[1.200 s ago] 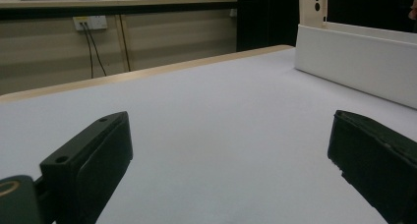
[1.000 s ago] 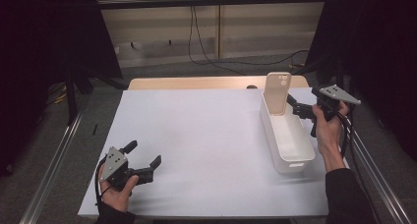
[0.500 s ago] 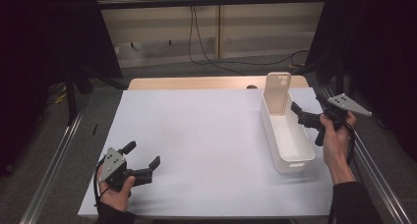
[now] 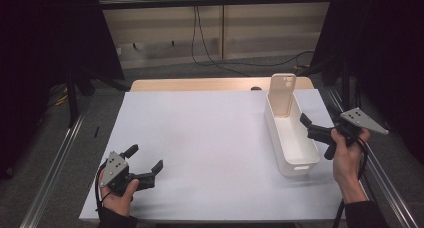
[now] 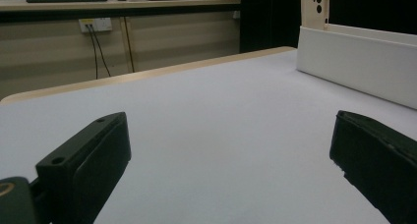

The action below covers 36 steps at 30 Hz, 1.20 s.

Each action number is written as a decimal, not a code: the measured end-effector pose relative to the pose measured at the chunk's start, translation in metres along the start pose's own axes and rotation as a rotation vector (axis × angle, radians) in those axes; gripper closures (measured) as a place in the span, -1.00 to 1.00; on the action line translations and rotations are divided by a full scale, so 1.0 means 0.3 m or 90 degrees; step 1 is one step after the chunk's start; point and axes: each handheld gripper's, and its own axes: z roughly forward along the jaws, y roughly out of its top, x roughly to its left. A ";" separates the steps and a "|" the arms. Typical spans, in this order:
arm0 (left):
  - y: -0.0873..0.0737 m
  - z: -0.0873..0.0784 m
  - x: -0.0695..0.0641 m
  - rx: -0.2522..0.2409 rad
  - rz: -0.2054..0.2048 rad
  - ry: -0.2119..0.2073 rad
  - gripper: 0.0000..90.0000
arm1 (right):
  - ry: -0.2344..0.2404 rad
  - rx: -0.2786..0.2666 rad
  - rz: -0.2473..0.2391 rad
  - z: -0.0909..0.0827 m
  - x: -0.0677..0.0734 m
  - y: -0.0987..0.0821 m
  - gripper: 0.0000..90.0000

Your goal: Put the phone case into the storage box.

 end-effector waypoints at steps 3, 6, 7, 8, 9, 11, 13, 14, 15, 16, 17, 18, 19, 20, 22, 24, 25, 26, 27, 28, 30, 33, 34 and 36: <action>0.001 -0.003 -0.004 0.000 0.001 0.002 -0.96 | 0.003 0.003 -0.006 -0.024 0.015 -0.010 -1.00; 0.001 -0.003 -0.008 0.002 0.000 0.002 -0.96 | 0.003 0.004 -0.017 -0.048 0.027 -0.019 -1.00; 0.001 -0.004 -0.008 0.002 -0.001 0.003 -0.96 | 0.005 0.005 -0.016 -0.056 0.030 -0.023 -1.00; 0.000 -0.004 -0.009 0.003 -0.003 0.004 -0.96 | 0.004 0.006 -0.020 -0.063 0.032 -0.030 -1.00; 0.000 -0.005 -0.008 0.003 -0.001 0.004 -0.96 | 0.005 0.010 -0.019 -0.070 0.036 -0.037 -1.00; -0.001 -0.007 -0.006 0.003 0.000 0.003 -0.96 | 0.011 0.013 -0.013 -0.082 0.044 -0.055 -1.00; -0.003 -0.012 -0.005 0.004 -0.003 0.005 -0.96 | 0.010 0.016 -0.013 -0.096 0.050 -0.074 -1.00; -0.003 -0.014 -0.002 0.003 -0.002 0.004 -0.96 | 0.008 0.017 -0.011 -0.103 0.054 -0.081 -1.00; -0.004 -0.016 -0.001 0.003 -0.003 0.007 -0.96 | 0.004 0.016 -0.010 -0.109 0.057 -0.087 -1.00; -0.004 -0.017 -0.001 0.002 -0.006 0.006 -0.96 | 0.003 0.016 -0.010 -0.116 0.060 -0.090 -1.00; -0.004 -0.019 0.000 0.003 -0.008 0.008 -0.96 | 0.003 0.014 -0.011 -0.122 0.064 -0.091 -1.00; -0.004 -0.021 0.001 0.002 -0.008 0.008 -0.96 | 0.003 0.012 -0.012 -0.129 0.069 -0.091 -1.00; -0.005 -0.024 0.002 0.003 -0.008 0.010 -0.96 | 0.006 0.010 -0.013 -0.136 0.073 -0.090 -1.00; -0.005 -0.026 0.003 0.002 -0.007 0.009 -0.96 | 0.007 0.008 -0.014 -0.143 0.078 -0.090 -1.00; -0.005 -0.033 0.007 -0.006 -0.008 0.010 -0.96 | 0.008 0.004 -0.016 -0.160 0.087 -0.092 -1.00; -0.006 -0.034 0.008 -0.007 -0.015 0.012 -0.96 | 0.010 0.005 -0.015 -0.173 0.093 -0.097 -1.00; -0.006 -0.034 0.008 -0.007 -0.015 0.012 -0.96 | 0.010 0.005 -0.015 -0.173 0.093 -0.097 -1.00; -0.009 -0.032 0.006 -0.004 -0.016 0.011 -0.96 | 0.010 0.007 -0.015 -0.184 0.097 -0.107 -1.00; -0.009 -0.032 0.003 -0.002 -0.017 0.009 -0.95 | 0.010 0.008 -0.016 -0.189 0.098 -0.113 -1.00; -0.009 -0.032 0.002 -0.002 -0.013 0.008 -0.96 | 0.007 0.007 -0.015 -0.195 0.101 -0.119 -1.00; -0.008 -0.034 0.002 -0.003 -0.011 0.006 -0.96 | 0.007 0.009 -0.012 -0.208 0.105 -0.130 -1.00; -0.009 -0.035 0.002 -0.001 -0.012 0.006 -0.95 | 0.003 0.007 -0.011 -0.230 0.110 -0.145 -1.00; -0.010 -0.036 0.001 0.001 -0.014 0.007 -0.95 | 0.000 0.005 -0.010 -0.238 0.112 -0.149 -1.00; -0.010 -0.037 -0.001 0.002 -0.016 0.004 -0.95 | -0.001 0.004 -0.007 -0.250 0.115 -0.157 -1.00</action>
